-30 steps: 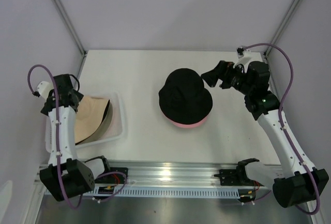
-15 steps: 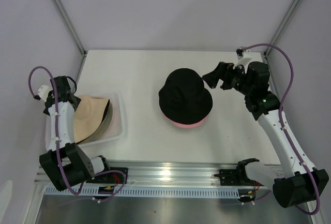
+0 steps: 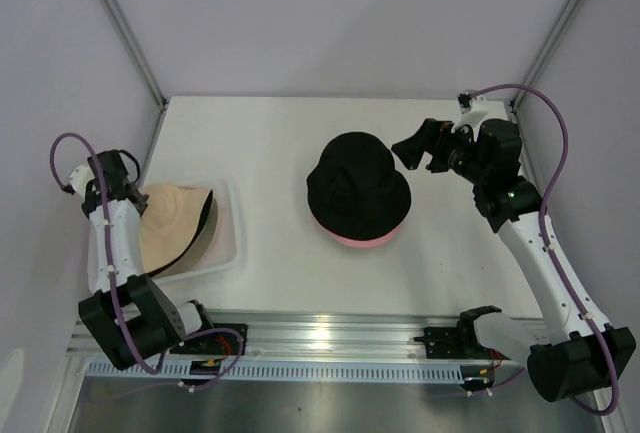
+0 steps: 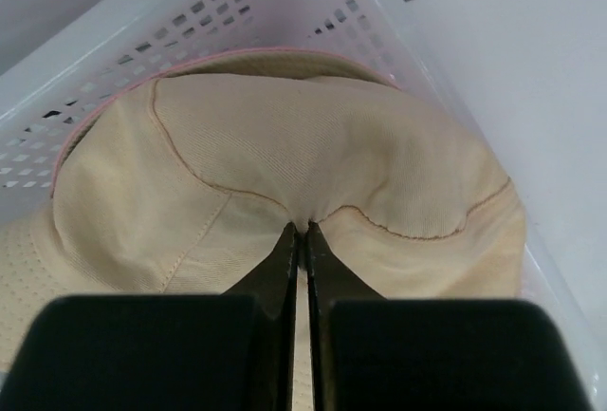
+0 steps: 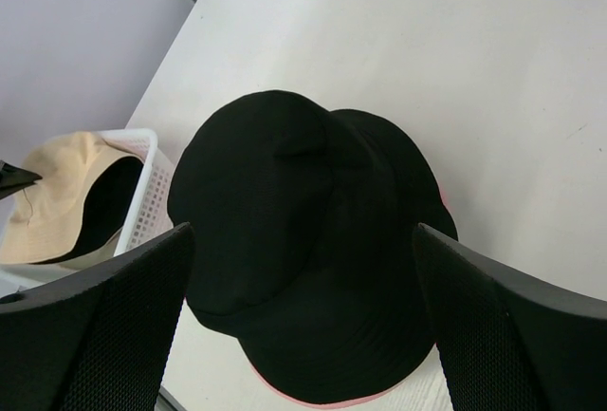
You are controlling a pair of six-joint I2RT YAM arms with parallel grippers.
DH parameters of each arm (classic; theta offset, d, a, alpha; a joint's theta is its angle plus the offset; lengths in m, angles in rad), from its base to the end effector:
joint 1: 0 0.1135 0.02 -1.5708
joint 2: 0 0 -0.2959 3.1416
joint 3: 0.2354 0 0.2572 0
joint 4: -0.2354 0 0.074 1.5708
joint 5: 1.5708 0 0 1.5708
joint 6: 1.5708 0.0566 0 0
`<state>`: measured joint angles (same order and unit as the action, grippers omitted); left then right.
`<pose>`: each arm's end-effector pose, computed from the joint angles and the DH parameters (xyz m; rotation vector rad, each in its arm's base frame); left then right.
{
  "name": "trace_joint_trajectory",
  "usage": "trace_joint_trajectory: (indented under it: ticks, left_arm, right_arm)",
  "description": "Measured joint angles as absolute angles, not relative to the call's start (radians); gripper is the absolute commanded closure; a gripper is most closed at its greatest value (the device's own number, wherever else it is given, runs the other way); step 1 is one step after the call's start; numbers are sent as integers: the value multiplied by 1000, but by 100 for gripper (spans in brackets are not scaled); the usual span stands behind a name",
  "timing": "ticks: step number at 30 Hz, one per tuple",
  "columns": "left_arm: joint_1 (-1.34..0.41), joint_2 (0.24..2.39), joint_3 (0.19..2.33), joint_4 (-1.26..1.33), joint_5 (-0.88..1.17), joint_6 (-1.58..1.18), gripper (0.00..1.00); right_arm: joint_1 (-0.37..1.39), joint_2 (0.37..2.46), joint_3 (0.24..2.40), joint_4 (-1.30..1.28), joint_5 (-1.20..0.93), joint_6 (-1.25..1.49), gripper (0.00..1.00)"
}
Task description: Stack the hats
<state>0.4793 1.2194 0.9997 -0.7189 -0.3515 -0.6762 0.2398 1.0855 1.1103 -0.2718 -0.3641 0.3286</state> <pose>0.2132 0.1328 0.2928 -1.4623 1.9815 0.3554 0.2415 0.0798 0.4104 -0.1824 1.8539 0.7287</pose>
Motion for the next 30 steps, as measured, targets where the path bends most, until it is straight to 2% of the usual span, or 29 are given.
trace_joint_trajectory:
  ticks: [4, 8, 14, 18, 23, 27, 30]
  left_arm:
    - [482, 1147, 991, -710, -282, -629, 99]
    - [482, 972, 1009, -709, -189, -557, 99]
    - [432, 853, 1227, -724, 66, -487, 99]
    - [223, 807, 1310, -675, 154, -527, 99]
    - [-19, 780, 1296, -490, 154, -668, 99]
    - [-208, 891, 1325, -340, 126, -737, 99]
    - [-351, 1059, 1428, -259, 94, -752, 99]
  right_arm:
    - [238, 1085, 1110, -272, -356, 337, 1]
    - [235, 1085, 1110, -270, -356, 348, 0]
    - [225, 1090, 1111, -245, -365, 374, 1]
    - [204, 1101, 1120, -238, -385, 409, 0]
    - [183, 1097, 1121, -231, -402, 459, 1]
    - [170, 1071, 1121, -237, -397, 482, 1]
    - [154, 1034, 1121, -259, -381, 488, 1]
